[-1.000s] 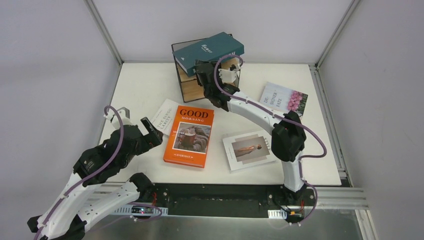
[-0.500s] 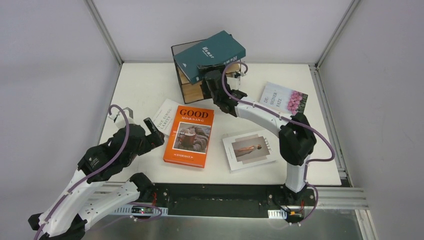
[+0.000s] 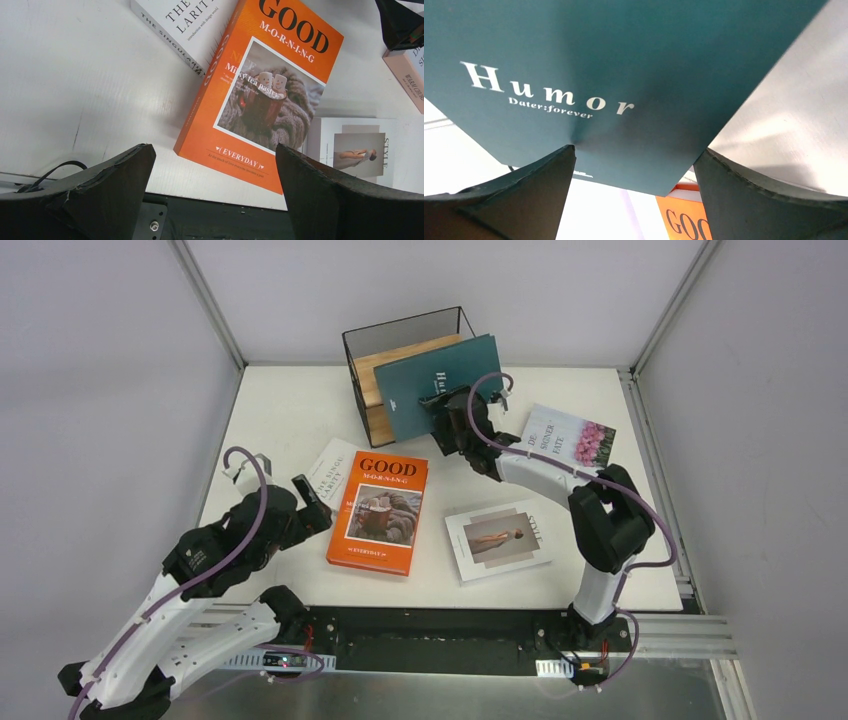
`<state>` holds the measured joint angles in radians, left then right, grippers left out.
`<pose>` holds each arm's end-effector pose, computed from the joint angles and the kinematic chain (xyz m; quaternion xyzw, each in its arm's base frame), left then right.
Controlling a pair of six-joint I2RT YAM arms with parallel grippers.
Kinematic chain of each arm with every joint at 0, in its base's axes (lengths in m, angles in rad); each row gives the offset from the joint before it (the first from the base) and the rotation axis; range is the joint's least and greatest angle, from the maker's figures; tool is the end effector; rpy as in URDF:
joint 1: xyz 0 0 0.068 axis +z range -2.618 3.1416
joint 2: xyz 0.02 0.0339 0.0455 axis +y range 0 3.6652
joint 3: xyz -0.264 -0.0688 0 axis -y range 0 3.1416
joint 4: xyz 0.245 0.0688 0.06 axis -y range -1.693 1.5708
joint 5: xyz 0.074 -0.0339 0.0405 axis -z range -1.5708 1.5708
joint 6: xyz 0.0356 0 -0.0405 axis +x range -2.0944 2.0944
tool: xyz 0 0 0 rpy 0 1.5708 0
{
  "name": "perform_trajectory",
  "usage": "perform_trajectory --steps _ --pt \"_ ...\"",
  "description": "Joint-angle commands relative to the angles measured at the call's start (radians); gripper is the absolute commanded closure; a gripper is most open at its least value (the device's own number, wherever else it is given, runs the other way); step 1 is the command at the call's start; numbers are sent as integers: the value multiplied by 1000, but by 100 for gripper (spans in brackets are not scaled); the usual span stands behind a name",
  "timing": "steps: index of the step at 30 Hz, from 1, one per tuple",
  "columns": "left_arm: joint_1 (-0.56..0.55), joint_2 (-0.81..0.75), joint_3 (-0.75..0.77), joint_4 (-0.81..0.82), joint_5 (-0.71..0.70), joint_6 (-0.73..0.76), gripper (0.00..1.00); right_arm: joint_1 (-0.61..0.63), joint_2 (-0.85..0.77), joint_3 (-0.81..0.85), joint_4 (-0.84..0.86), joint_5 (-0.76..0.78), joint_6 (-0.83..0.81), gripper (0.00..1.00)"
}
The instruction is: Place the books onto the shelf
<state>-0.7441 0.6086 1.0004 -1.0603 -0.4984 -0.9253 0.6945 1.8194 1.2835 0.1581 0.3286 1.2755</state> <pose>0.0774 -0.0481 0.3482 -0.1860 0.8588 -0.1641 0.4482 0.3349 0.2640 0.2561 0.3218 0.7557 0.3870 0.4191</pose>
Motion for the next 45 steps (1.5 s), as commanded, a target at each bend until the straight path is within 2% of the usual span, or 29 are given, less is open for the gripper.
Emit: perform_trajectory --steps 1,8,16,28,39,45 --pt "8 18 -5 15 7 -3 1 -23 -74 -4 172 -120 -143 9" --pt "8 36 -2 24 15 3 1 -25 -80 -10 240 -215 -228 8" --pt "9 38 -2 31 14 3 1 9 -141 15 184 -193 -393 6" --pt "8 46 -4 43 23 10 1 12 -177 -23 179 -188 -458 4" --pt "8 38 6 43 23 12 1 12 -68 190 133 -312 -534 4" --pt "9 50 15 44 26 16 1 3 56 365 34 -379 -577 4"
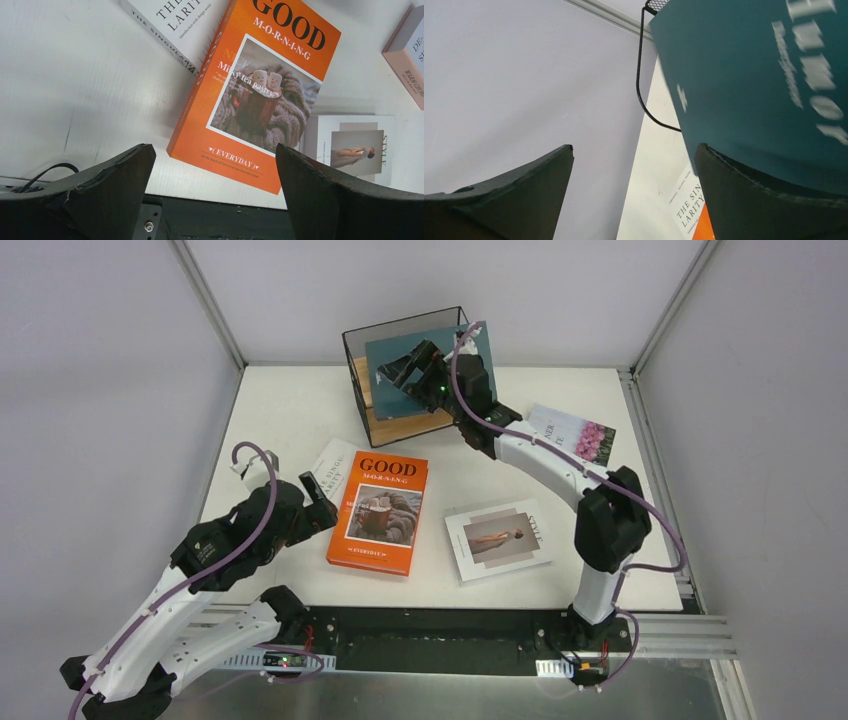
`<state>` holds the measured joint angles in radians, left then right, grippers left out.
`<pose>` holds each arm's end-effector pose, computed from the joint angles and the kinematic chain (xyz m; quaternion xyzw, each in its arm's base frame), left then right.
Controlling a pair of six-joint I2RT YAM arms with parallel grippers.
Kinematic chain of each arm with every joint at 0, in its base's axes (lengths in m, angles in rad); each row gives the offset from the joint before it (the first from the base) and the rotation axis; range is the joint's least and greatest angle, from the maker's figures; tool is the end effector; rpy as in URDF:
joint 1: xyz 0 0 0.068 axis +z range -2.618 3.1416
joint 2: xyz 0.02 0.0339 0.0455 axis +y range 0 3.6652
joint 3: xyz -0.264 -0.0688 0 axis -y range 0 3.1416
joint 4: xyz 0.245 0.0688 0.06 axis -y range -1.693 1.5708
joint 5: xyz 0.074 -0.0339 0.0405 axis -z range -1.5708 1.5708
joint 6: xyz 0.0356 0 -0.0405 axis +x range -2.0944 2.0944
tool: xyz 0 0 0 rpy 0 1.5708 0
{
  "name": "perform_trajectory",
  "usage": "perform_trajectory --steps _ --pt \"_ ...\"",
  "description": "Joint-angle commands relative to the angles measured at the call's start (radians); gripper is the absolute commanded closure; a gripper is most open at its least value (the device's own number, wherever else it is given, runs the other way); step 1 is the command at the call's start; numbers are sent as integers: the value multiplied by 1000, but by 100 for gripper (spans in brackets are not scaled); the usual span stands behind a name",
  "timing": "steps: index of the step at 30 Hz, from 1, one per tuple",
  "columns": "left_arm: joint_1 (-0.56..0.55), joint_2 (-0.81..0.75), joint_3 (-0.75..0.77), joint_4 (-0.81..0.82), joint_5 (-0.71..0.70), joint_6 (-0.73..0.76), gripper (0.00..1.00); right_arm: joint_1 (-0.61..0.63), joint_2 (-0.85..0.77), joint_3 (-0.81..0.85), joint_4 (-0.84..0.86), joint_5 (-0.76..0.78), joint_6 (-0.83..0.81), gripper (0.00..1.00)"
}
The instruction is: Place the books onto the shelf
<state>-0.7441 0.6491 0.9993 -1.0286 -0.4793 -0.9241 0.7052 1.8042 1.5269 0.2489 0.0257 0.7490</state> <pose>0.0858 -0.0566 0.3472 -0.1808 0.8636 -0.1666 0.4402 0.3377 0.2862 0.3579 0.0247 0.7166 0.4564 0.5268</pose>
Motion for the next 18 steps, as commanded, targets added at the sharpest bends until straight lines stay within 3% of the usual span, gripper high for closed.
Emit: perform_trajectory --steps 1,5,12,15,18 --pt "8 13 18 13 8 16 1 -13 91 144 -73 -85 -51 4" --pt "8 17 23 12 11 20 1 -29 116 191 -105 -116 -44 4" --pt "9 28 16 25 14 35 1 -30 -58 79 -155 -124 -82 4" --pt "8 53 8 59 53 86 1 -28 -156 -8 -272 -39 -149 4" --pt "8 122 14 143 153 203 1 -29 -261 -132 -388 159 -218 4"
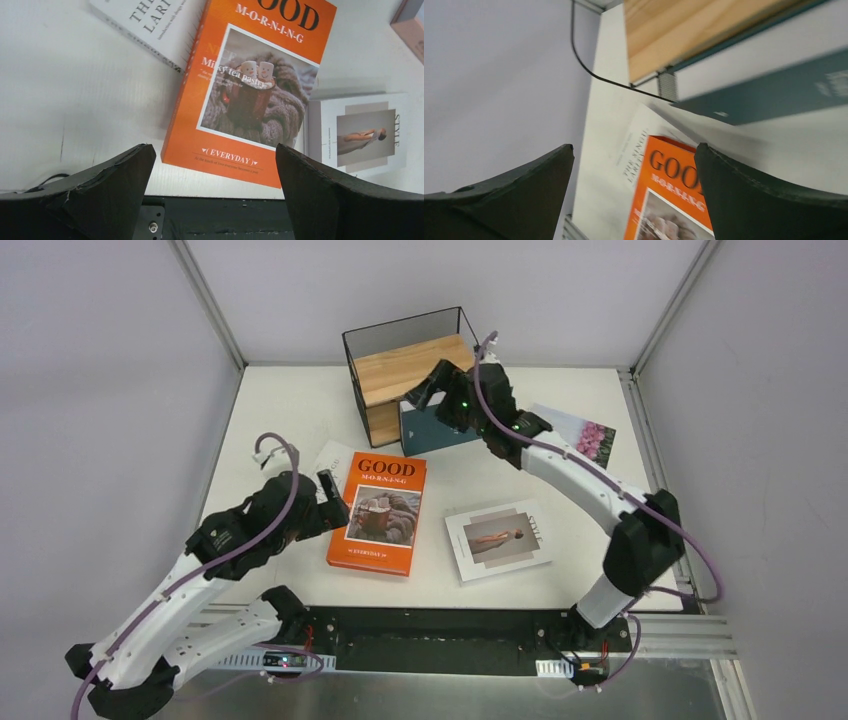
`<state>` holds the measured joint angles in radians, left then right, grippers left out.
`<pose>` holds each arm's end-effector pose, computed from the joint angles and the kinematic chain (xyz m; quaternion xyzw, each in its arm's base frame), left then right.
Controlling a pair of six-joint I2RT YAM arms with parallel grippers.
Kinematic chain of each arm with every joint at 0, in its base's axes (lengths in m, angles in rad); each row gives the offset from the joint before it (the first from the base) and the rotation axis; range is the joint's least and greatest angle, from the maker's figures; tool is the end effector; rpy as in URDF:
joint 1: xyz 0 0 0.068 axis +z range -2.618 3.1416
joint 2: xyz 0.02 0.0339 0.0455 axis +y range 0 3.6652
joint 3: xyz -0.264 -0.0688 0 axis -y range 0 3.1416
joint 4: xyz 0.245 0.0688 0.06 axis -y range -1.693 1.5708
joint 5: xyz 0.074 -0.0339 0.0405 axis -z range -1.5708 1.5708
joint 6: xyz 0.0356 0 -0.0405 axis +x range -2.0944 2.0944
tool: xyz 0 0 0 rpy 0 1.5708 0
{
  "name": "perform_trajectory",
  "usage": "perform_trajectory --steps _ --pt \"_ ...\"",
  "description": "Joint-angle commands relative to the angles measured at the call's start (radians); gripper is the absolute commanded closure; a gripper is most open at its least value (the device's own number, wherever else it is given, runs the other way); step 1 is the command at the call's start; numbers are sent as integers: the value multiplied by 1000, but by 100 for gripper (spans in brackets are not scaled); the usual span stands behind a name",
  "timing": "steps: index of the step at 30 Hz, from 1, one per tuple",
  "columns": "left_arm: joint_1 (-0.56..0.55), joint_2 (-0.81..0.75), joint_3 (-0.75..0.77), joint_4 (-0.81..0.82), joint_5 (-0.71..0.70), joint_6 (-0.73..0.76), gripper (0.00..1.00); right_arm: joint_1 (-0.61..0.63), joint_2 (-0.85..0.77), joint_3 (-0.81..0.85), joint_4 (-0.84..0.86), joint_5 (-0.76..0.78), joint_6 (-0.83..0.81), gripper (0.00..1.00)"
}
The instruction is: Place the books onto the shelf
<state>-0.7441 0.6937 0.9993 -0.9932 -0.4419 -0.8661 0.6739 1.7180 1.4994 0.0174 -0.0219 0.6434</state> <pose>0.0947 -0.0665 0.3458 -0.1473 0.8747 -0.1633 0.4318 0.3264 0.2616 0.3582 -0.0187 0.7743 0.3938 0.4950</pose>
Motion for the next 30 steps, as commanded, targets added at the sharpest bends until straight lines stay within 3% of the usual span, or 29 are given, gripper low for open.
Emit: perform_trajectory --steps 1,5,11,16,20,26,30 --pt "8 113 24 133 146 184 1 0 -209 -167 -184 264 -127 4" --pt "8 288 115 195 215 303 1 -50 -341 -331 -305 393 -97 4" --pt "8 426 212 338 277 393 1 -205 -489 -445 -358 320 -58 5" --pt "8 400 175 397 308 388 1 -302 -394 -236 -534 315 94 4" --pt "8 301 75 402 295 319 1 -269 -255 -35 -615 321 224 3" --pt "8 60 -101 400 268 227 1 -218 -64 97 -572 340 360 1" --pt "8 -39 -152 381 265 201 1 -189 112 297 -693 373 430 2"
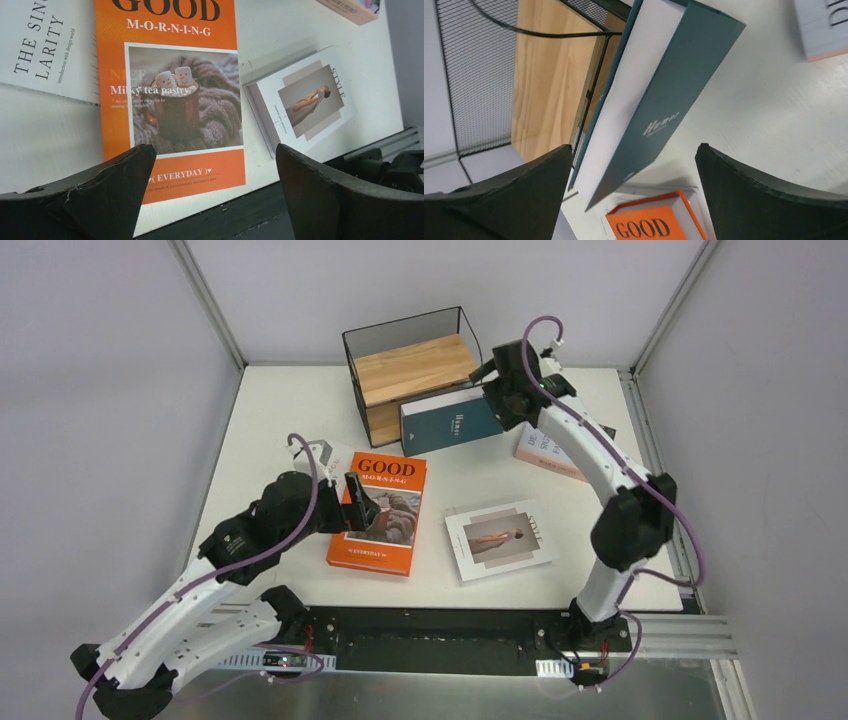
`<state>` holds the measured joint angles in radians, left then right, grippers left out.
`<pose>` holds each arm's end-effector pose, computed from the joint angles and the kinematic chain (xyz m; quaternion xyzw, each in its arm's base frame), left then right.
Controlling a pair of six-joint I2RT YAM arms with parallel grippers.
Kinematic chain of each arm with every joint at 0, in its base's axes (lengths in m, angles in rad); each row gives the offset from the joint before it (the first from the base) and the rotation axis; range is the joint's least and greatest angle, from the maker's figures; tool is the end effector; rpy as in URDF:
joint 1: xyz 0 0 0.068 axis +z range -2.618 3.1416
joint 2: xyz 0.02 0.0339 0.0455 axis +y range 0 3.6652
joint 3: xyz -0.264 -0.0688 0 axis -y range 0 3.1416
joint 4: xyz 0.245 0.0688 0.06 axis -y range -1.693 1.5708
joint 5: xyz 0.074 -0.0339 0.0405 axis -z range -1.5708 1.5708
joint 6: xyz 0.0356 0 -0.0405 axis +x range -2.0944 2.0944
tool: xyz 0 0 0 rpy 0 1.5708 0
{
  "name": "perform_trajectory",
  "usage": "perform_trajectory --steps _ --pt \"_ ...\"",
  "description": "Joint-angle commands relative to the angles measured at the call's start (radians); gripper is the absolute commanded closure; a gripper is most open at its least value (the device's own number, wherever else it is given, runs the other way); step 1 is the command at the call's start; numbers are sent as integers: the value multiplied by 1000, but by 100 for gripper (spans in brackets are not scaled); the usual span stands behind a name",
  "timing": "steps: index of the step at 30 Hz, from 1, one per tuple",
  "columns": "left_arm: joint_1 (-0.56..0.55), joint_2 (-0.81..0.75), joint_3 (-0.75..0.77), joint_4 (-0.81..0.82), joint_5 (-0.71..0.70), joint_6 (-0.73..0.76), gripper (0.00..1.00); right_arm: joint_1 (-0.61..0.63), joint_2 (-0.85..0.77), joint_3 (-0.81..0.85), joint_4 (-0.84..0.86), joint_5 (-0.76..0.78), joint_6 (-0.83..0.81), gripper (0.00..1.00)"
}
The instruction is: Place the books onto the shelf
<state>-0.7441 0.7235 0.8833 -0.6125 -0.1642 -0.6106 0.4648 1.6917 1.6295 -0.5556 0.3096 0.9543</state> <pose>0.1162 -0.0991 0.3388 0.0130 0.8459 -0.2771 0.4555 0.3518 0.1642 0.3577 0.2814 0.8347 0.1913 0.4331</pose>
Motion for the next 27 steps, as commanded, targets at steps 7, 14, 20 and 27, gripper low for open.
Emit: perform_trajectory --steps 7,14,20,27 --pt "8 -80 -26 -46 -24 -66 1 53 269 298 -150 56 167 1" --pt "8 -78 -33 -56 -22 -63 1 52 330 338 -169 55 175 1" --pt "9 -72 -38 -55 -15 -70 1 54 378 376 -188 59 189 1" --pt "8 -74 -38 -57 -5 -69 1 54 423 403 -237 65 216 1"
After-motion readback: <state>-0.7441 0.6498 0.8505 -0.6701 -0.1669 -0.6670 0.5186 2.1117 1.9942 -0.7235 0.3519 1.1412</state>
